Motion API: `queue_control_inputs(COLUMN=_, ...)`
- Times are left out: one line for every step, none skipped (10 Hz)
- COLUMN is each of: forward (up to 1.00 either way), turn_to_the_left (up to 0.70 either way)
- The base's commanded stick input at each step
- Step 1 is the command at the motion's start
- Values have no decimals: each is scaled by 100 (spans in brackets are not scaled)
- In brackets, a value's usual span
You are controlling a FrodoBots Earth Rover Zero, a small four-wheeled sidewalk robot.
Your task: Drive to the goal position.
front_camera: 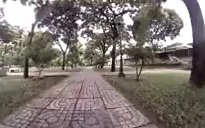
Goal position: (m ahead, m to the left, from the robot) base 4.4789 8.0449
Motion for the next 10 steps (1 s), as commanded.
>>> queue_control_inputs(forward=70, turn_to_the_left=0)
queue_control_inputs(forward=70, turn_to_the_left=0)
queue_control_inputs(forward=70, turn_to_the_left=0)
queue_control_inputs(forward=70, turn_to_the_left=0)
queue_control_inputs(forward=70, turn_to_the_left=0)
queue_control_inputs(forward=70, turn_to_the_left=0)
queue_control_inputs(forward=70, turn_to_the_left=0)
queue_control_inputs(forward=70, turn_to_the_left=0)
queue_control_inputs(forward=70, turn_to_the_left=0)
queue_control_inputs(forward=70, turn_to_the_left=0)
